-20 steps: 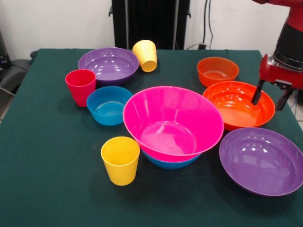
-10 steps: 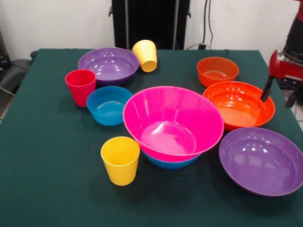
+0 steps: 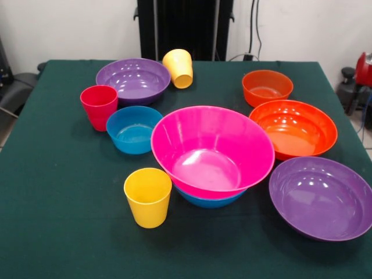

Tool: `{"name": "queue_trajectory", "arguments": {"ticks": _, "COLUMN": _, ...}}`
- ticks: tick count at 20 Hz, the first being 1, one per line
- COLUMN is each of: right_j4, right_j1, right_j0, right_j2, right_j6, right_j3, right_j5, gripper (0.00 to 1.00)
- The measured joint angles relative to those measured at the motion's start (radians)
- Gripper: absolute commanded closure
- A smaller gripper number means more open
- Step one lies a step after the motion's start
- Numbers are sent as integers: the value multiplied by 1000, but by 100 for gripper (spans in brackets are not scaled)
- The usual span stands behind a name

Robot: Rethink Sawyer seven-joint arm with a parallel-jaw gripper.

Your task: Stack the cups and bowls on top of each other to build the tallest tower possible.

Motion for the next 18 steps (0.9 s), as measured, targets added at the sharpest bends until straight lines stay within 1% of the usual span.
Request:
{"name": "queue_trajectory", "arguments": {"ticks": 3, "right_j4": 1, "right_j1": -12, "right_j0": 20, "right_j2": -1, "right_j6": 17, "right_j3": 4, "right_j5": 0, "gripper": 0}}
{"name": "queue_trajectory", "arguments": {"ticks": 6, "right_j4": 1, "right_j1": -22, "right_j0": 24, "right_j2": -2, "right_j6": 20, "right_j3": 3, "right_j5": 0, "gripper": 0}}
{"name": "queue_trajectory", "arguments": {"ticks": 14, "right_j4": 1, "right_j1": -39, "right_j0": 14, "right_j2": -5, "right_j6": 20, "right_j3": 4, "right_j5": 0, "gripper": 0}}
{"name": "queue_trajectory", "arguments": {"ticks": 18, "right_j4": 0, "right_j1": -46, "right_j0": -3, "right_j2": -6, "right_j6": 20, "right_j3": 4, "right_j5": 0, "gripper": 0}}
